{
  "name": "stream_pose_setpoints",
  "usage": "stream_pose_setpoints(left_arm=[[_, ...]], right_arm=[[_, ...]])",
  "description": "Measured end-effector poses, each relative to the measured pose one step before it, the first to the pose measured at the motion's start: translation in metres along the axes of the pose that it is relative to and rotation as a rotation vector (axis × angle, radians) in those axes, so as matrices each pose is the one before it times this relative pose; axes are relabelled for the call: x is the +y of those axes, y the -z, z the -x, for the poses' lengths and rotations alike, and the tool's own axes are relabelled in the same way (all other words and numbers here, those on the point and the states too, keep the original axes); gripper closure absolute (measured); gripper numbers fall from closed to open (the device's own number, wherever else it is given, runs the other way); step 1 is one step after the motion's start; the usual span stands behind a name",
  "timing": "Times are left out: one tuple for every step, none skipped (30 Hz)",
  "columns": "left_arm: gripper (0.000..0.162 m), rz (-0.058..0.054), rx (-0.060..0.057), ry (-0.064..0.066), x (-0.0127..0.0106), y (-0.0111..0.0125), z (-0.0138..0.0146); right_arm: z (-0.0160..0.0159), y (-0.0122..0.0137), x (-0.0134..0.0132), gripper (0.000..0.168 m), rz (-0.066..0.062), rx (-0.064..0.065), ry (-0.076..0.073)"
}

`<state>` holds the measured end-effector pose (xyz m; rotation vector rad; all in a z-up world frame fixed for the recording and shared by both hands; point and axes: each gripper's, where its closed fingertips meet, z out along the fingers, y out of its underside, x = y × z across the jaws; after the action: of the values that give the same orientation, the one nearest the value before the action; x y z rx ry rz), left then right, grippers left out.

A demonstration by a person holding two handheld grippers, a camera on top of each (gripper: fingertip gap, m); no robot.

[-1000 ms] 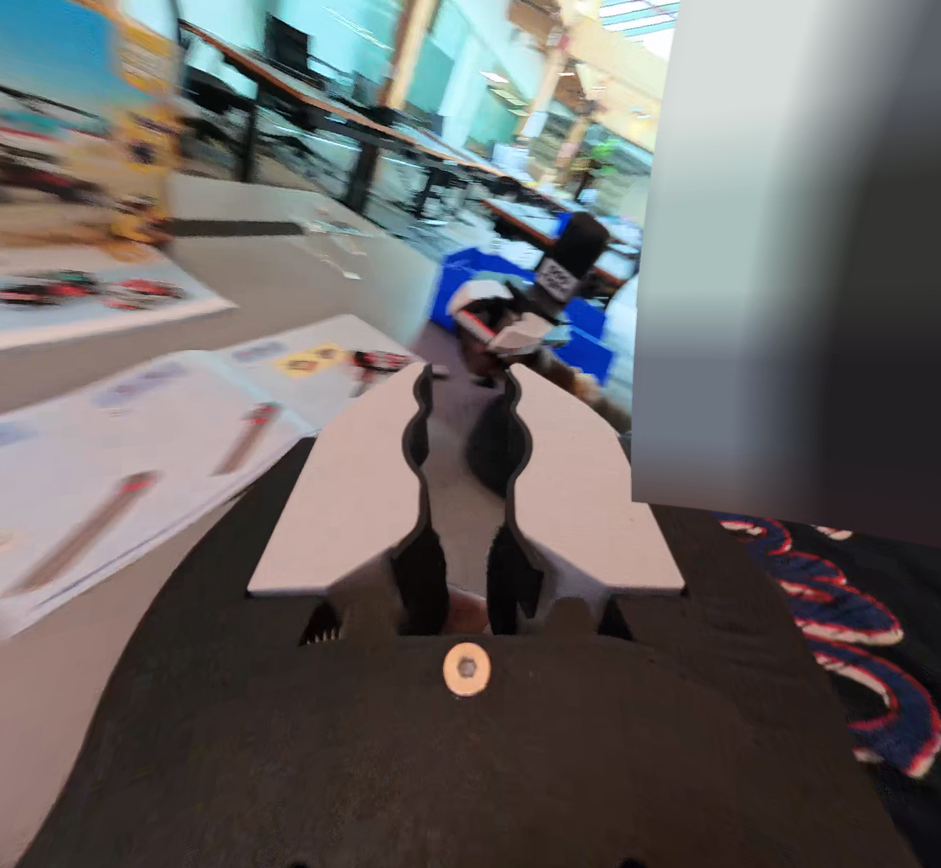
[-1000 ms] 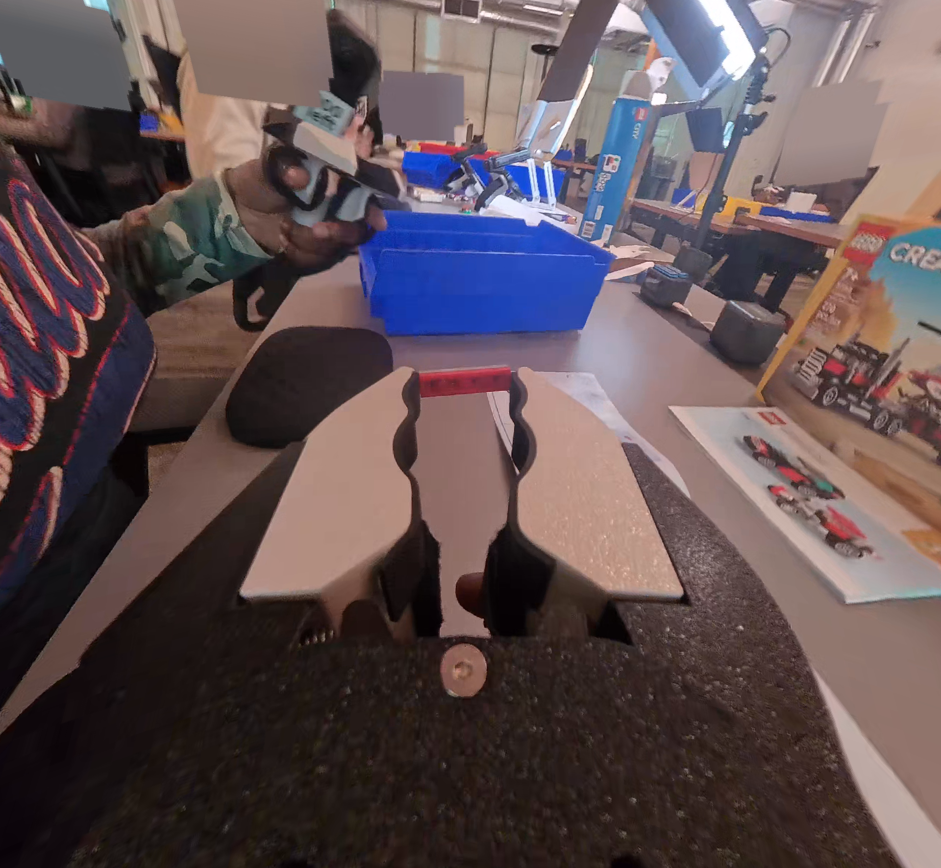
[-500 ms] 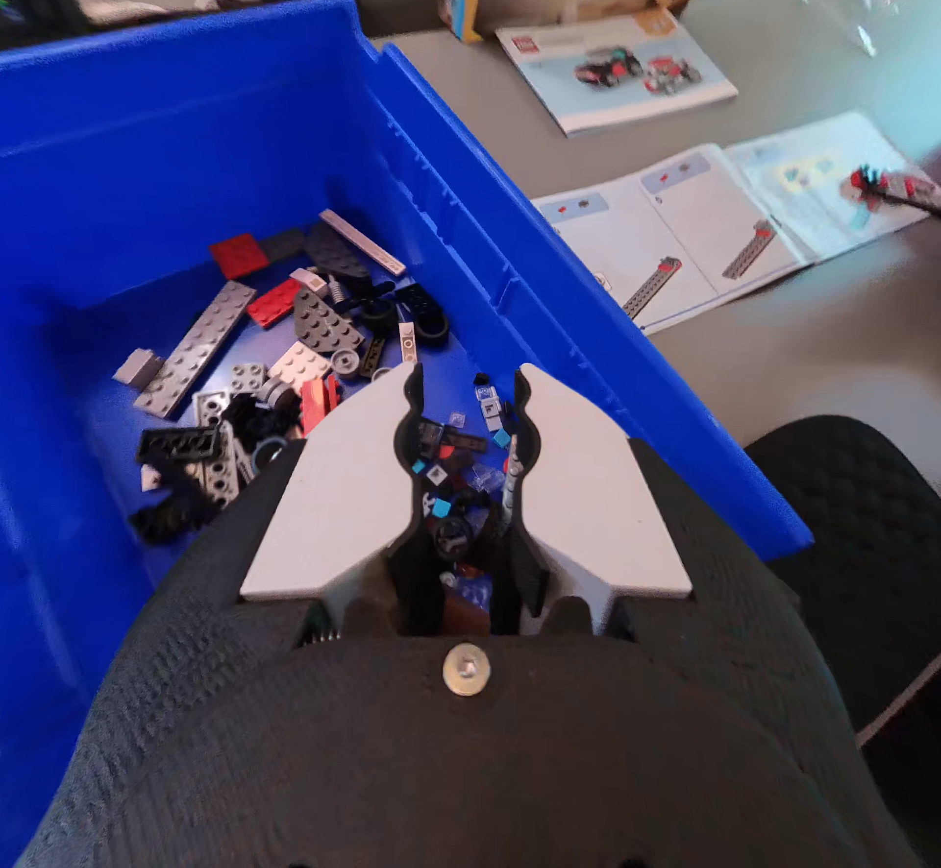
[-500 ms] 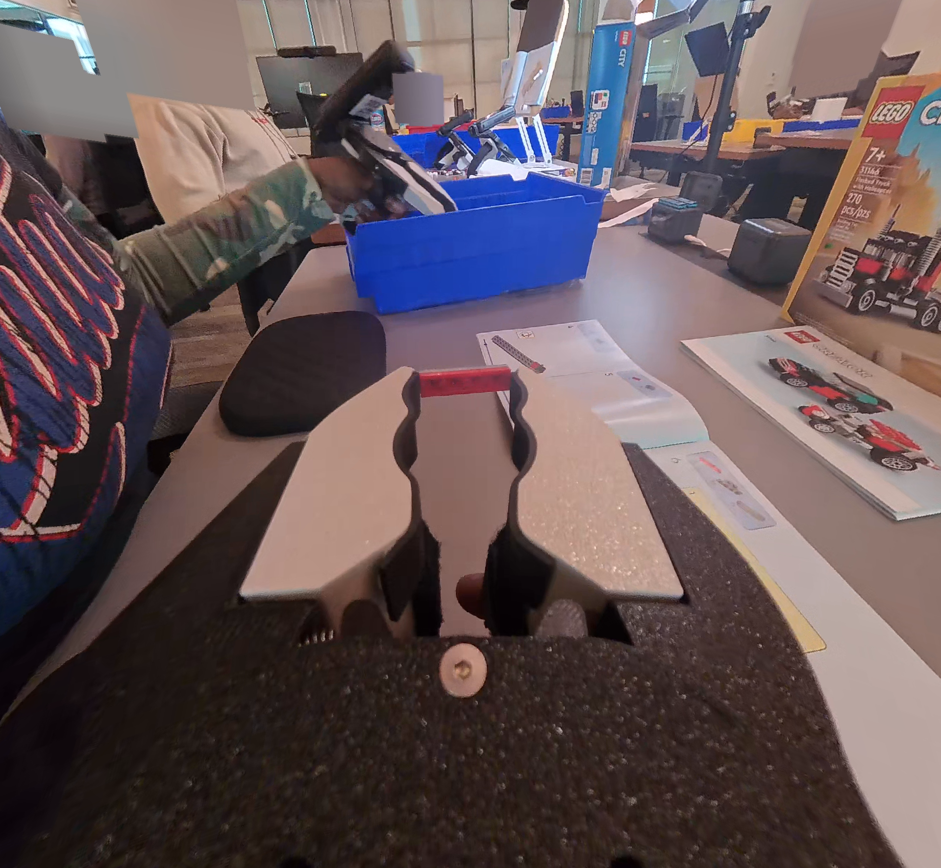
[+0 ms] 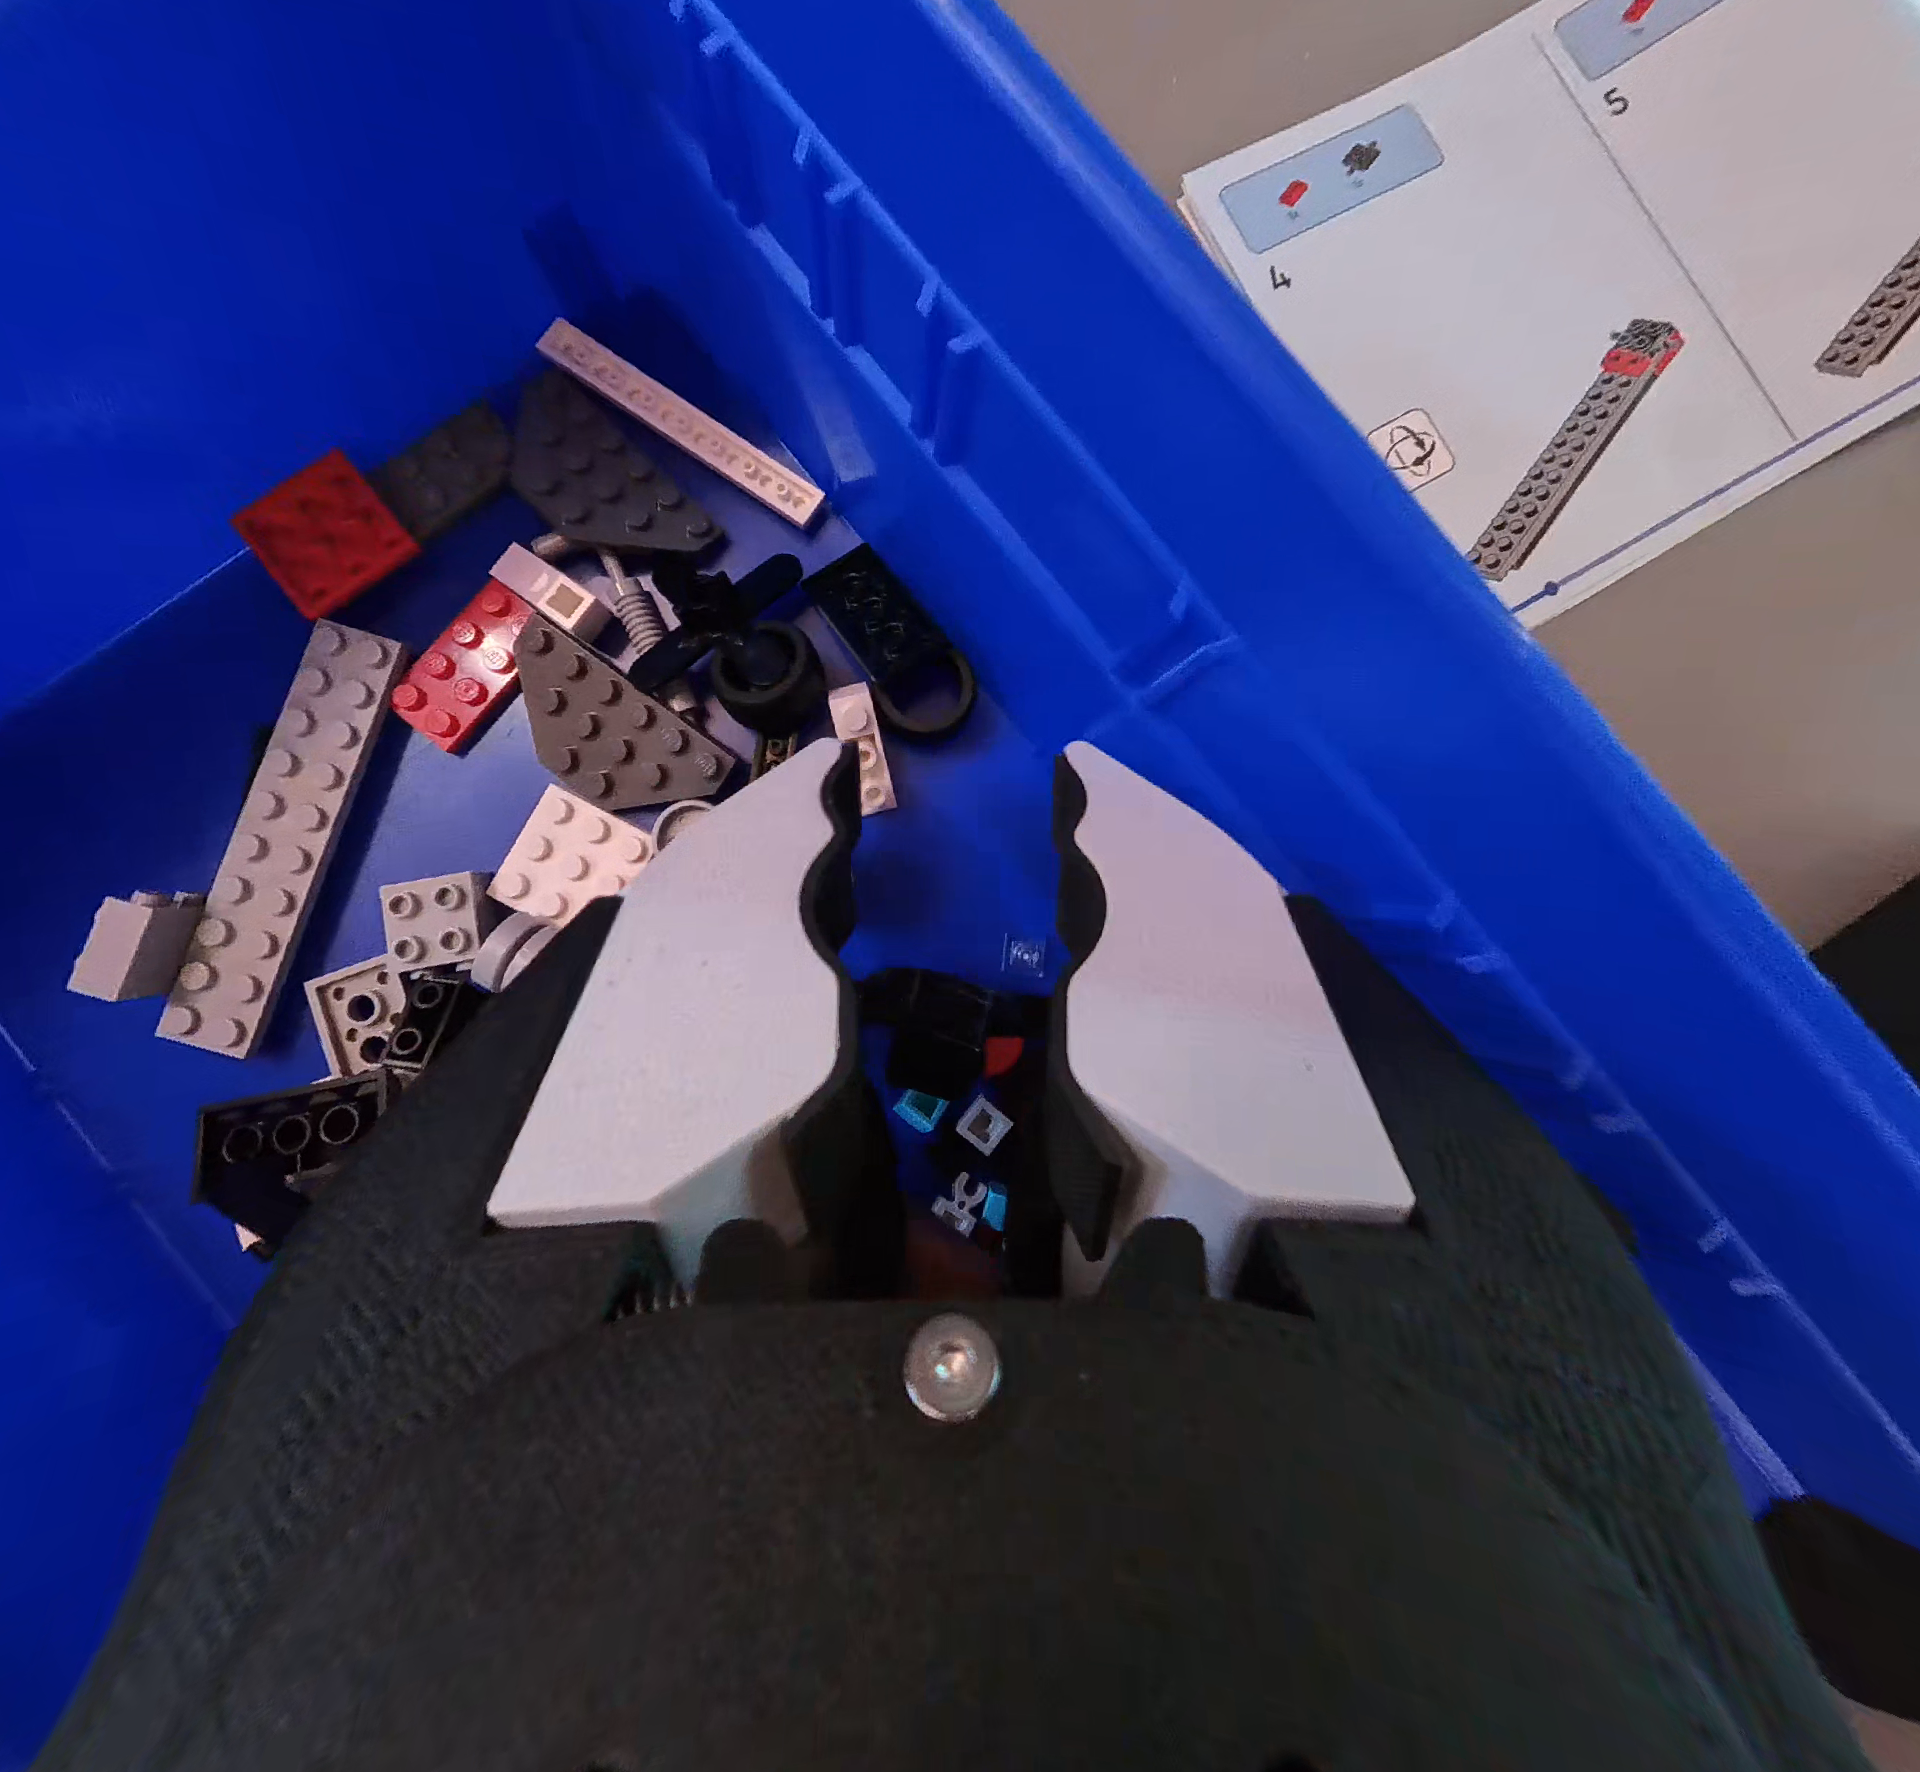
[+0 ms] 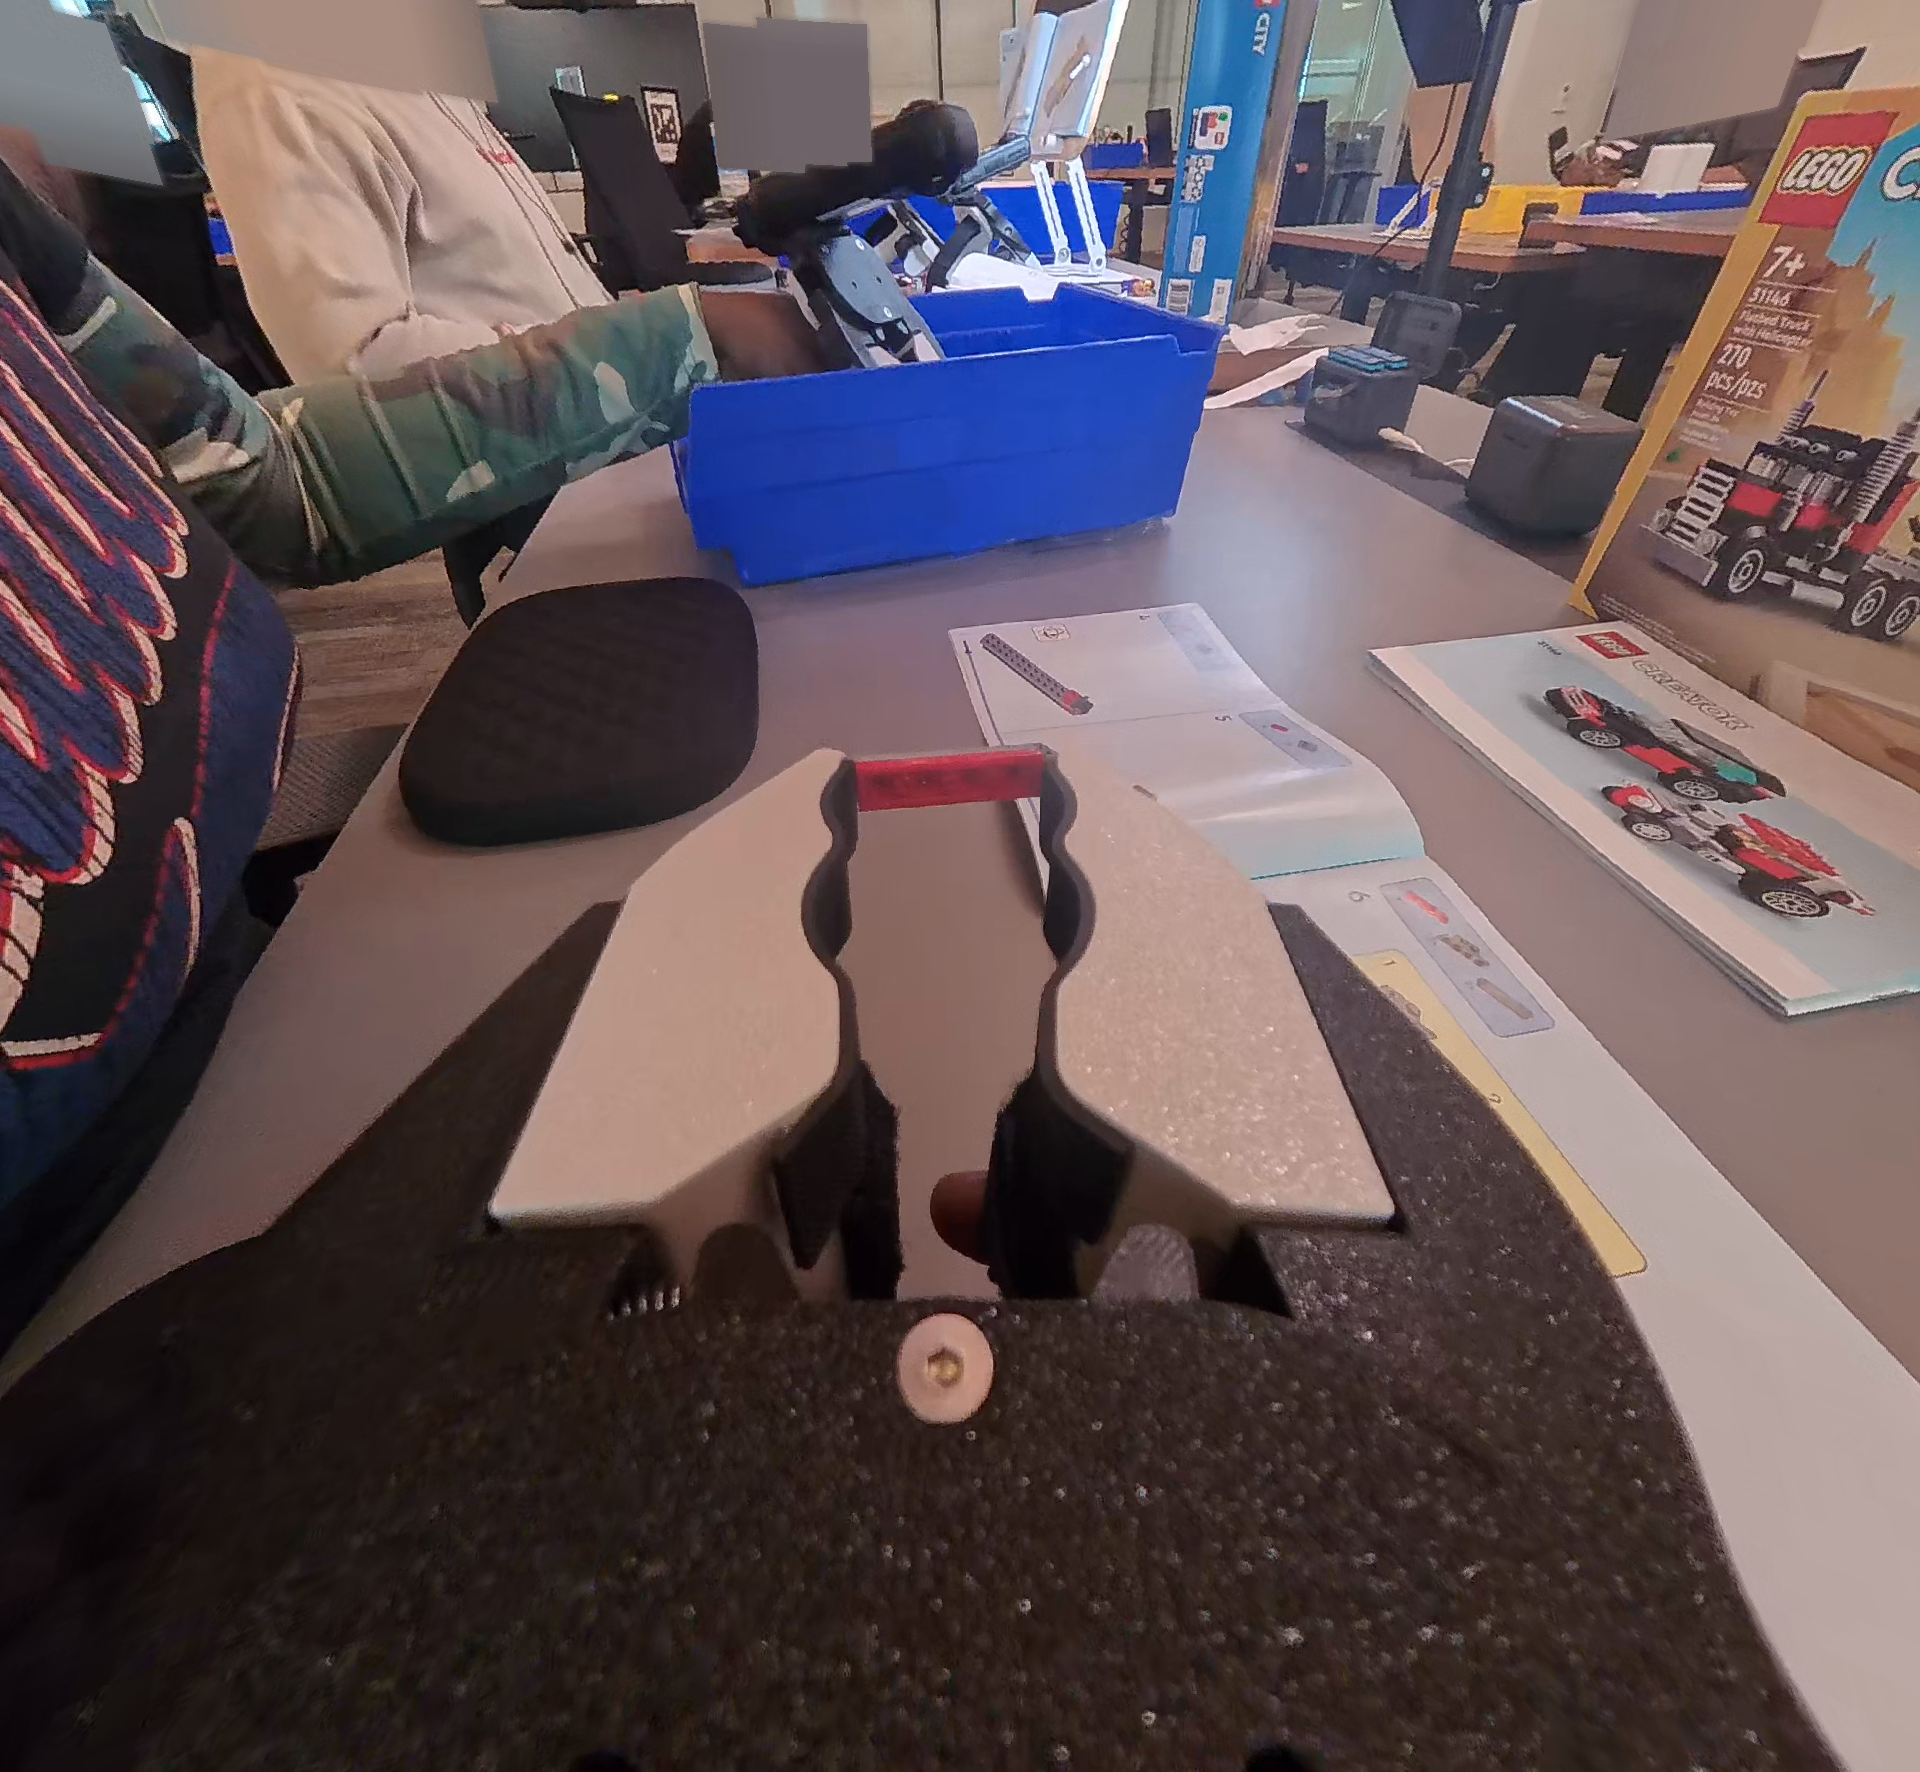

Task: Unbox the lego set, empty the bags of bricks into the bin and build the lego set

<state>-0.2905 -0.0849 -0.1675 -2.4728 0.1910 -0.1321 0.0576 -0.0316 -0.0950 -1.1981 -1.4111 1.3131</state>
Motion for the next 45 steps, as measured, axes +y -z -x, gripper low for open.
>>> stream_pose_setpoints(left_arm=[[0.126, 0.0007, -0.0042, 0.0024, -0.00017, -0.00028, 0.00034], [0.127, 0.0002, -0.0032, -0.0001, -0.00018, -0.00029, 0.00019], [0.128, 0.0019, -0.0036, -0.0015, 0.00012, -0.00037, -0.00005], [0.128, 0.0044, -0.0034, -0.0015, 0.00058, -0.00085, 0.0], [0.129, 0.007, -0.0031, -0.0021, 0.00107, -0.00117, 0.00005], [0.129, 0.0086, -0.0027, -0.0017, 0.00129, -0.00152, 0.00031], [0.129, 0.0096, -0.001, -0.0001, 0.0016, -0.00179, 0.0003], [0.129, 0.0072, -0.0015, -0.0003, 0.00123, -0.00162, 0.00024], [0.13, -0.0008, -0.0034, -0.0023, 0.00001, -0.00097, 0.0004], [0.131, -0.0029, -0.003, -0.002, -0.00031, -0.00017, 0.00032], [0.131, 0.0013, -0.004, 0.0009, 0.00003, 0.0, 0.00069], [0.135, 0.0018, -0.0085, -0.0003, 0.00025, 0.00003, 0.00144], [0.139, 0.0002, -0.0108, -0.0029, 0.0003, -0.00014, 0.00179], [0.143, -0.0031, -0.0113, -0.0015, 0.00004, -0.00026, 0.00182], [0.147, -0.0043, -0.008, 0.0009, 0.0, -0.00014, 0.0013], [0.15, -0.002, -0.0062, -0.0002, 0.00065, -0.0001, 0.00112], [0.154, 0.0025, -0.0047, -0.0022, 0.00139, -0.00003, 0.00095], [0.158, 0.0015, 0.0015, -0.0019, 0.00109, 0.00014, 0.00014], [0.16, -0.001, 0.0023, 0.0003, 0.0007, 0.00053, -0.00016], [0.16, 0.0021, -0.0086, -0.0018, 0.00112, 0.00103, 0.00119], [0.162, 0.0051, -0.0194, -0.005, 0.0016, 0.00146, 0.0027], [0.161, 0.006, -0.0189, -0.0052, 0.00194, 0.00215, 0.00302], [0.161, 0.0035, -0.0085, -0.0008, 0.0016, 0.00261, 0.00189], [0.161, -0.0035, -0.0003, 0.0053, 0.00089, 0.00315, 0.00108], [0.161, -0.007, 0.0017, 0.0087, 0.00052, 0.00369, 0.00097], [0.161, -0.0032, -0.0002, 0.0062, 0.00113, 0.00409, 0.00137], [0.161, 0.0012, -0.0036, 0.0021, 0.00171, 0.00396, 0.00172], [0.161, 0.0029, -0.0039, 0.0015, 0.00211, 0.00384, 0.00181], [0.161, -0.0017, -0.0001, 0.0036, 0.00153, 0.00349, 0.00128], [0.161, -0.008, 0.01, 0.0049, 0.00057, 0.00358, -0.00002], [0.16, -0.0103, 0.0191, 0.0065, 0.00027, 0.00361, -0.00115], [0.16, -0.0079, 0.0204, 0.0062, 0.00047, 0.00428, -0.00117], [0.159, -0.0067, 0.015, 0.0036, 0.0008, 0.00508, -0.00043], [0.158, -0.0078, 0.0096, 0.0025, 0.00058, 0.00576, 0.00032], [0.153, -0.0076, 0.0092, 0.0029, 0.0007, 0.00605, 0.00015], [0.148, -0.0084, 0.0104, 0.0023, 0.00055, 0.00615, -0.00011], [0.143, -0.0085, 0.0105, -0.0005, 0.00063, 0.00588, -0.00069], [0.138, -0.0048, 0.0051, -0.001, 0.00098, 0.00528, -0.00083], [0.134, 0.0035, 0.0007, -0.0024, 0.00185, 0.00464, -0.00104], [0.131, 0.0159, 0.0, -0.0077, 0.00345, 0.00378, -0.00148], [0.128, 0.0274, -0.0075, -0.0085, 0.00532, 0.00298, -0.00061], [0.127, 0.0353, -0.0194, -0.0075, 0.00644, 0.00278, 0.00101], [0.126, 0.0355, -0.0267, -0.0107, 0.00678, 0.00316, 0.00191], [0.125, 0.0302, -0.0242, -0.0162, 0.00665, 0.0036, 0.00156], [0.124, 0.0279, -0.0172, -0.0162, 0.0069, 0.00406, 0.00076]], right_arm=[[0.0002, -0.00022, 0.00075, 0.135, 0.0054, 0.0002, 0.0038], [0.00027, -0.00009, -0.00002, 0.135, 0.0014, 0.0001, 0.0042], [0.00019, -0.00012, -0.00031, 0.135, -0.0009, 0.0003, 0.0022], [0.00011, 0.00011, -0.00013, 0.135, -0.0011, -0.0005, 0.0], [0.0002, 0.00009, 0.00008, 0.135, -0.0002, -0.0015, -0.0011], [-0.00018, 0.00016, 0.00014, 0.135, 0.0002, -0.0002, -0.0011], [-0.00046, 0.00017, 0.00011, 0.135, 0.0008, 0.0029, 0.0], [-0.00043, 0.00026, 0.00005, 0.135, 0.001, 0.0033, 0.0018], [-0.00025, 0.00015, 0.00013, 0.135, 0.001, 0.0019, 0.0017], [0.0, 0.00011, 0.0002, 0.135, 0.0015, 0.0001, -0.0002], [0.00028, -0.00002, 0.00031, 0.135, 0.0017, -0.0007, -0.0001], [0.00011, -0.00014, 0.00045, 0.135, 0.0021, 0.0009, 0.0019], [0.00008, -0.00017, 0.00046, 0.135, 0.0031, 0.0013, 0.0026], [0.00013, -0.00009, 0.00039, 0.135, 0.0024, -0.0002, 0.002], [0.0, 0.00002, 0.00006, 0.135, 0.0005, 0.0001, 0.0013], [-0.00012, 0.00009, -0.00007, 0.135, -0.0007, -0.0002, -0.0004], [-0.00009, 0.00008, -0.00003, 0.135, -0.0011, -0.001, -0.0021], [-0.00011, 0.00011, -0.00011, 0.135, -0.0018, -0.0003, -0.0015], [-0.00015, 0.00003, -0.00003, 0.135, -0.0011, 0.0007, -0.0004], [-0.00007, -0.00004, 0.00019, 0.135, 0.0008, -0.0001, -0.0005], [0.00017, -0.00027, 0.00057, 0.135, 0.0024, -0.001, -0.0002], [0.00019, -0.00026, 0.00049, 0.135, 0.0026, -0.0011, 0.0011], [0.00008, -0.00028, 0.00037, 0.135, 0.0025, 0.0001, 0.0018], [0.00005, -0.00028, 0.00025, 0.135, 0.0023, 0.0003, 0.0019], [-0.00011, -0.00013, 0.00042, 0.135, 0.0027, 0.0008, 0.0007], [0.00017, 0.00004, 0.00041, 0.135, 0.0025, -0.0002, 0.0005], [-0.00001, 0.00028, 0.00029, 0.135, 0.0004, 0.0008, 0.0008], [-0.00064, 0.00037, -0.00003, 0.135, -0.0015, 0.0055, 0.0002], [-0.00061, 0.00051, -0.00017, 0.135, -0.0027, 0.0039, 0.0003], [-0.00028, 0.00042, -0.00023, 0.135, -0.0031, 0.0004, -0.001], [-0.0004, 0.00038, 0.00003, 0.135, -0.0018, -0.0007, -0.0032], [-0.00027, 0.00013, 0.00047, 0.135, 0.0005, -0.0021, -0.0035], [-0.00013, 0.0001, 0.00071, 0.135, 0.0024, -0.0012, -0.0018], [-0.00019, 0.00023, 0.00052, 0.135, 0.0024, 0.0012, 0.002], [-0.00014, 0.00045, 0.0002, 0.135, 0.0004, 0.0019, 0.0038], [-0.0003, 0.00057, 0.00006, 0.135, -0.0017, 0.002, -0.0005], [-0.00047, 0.00066, -0.00032, 0.135, -0.0049, 0.0006, -0.0049], [-0.00059, 0.00039, -0.00061, 0.135, -0.0069, -0.0007, -0.0068], [-0.0006, 0.0002, -0.00047, 0.135, -0.0055, -0.0012, -0.0064], [-0.00032, -0.00006, -0.00014, 0.135, -0.0025, -0.0016, -0.0037], [-0.00018, -0.00023, 0.00045, 0.135, 0.0007, -0.0012, -0.0003], [0.00039, -0.00033, 0.00075, 0.135, 0.0031, -0.0043, 0.0024], [0.00098, -0.00054, 0.00059, 0.135, 0.0036, -0.0065, 0.003], [0.00121, -0.00057, 0.00037, 0.135, 0.0034, -0.007, 0.0035], [0.00084, -0.00055, -0.00003, 0.135, 0.0018, -0.0043, 0.0027]])
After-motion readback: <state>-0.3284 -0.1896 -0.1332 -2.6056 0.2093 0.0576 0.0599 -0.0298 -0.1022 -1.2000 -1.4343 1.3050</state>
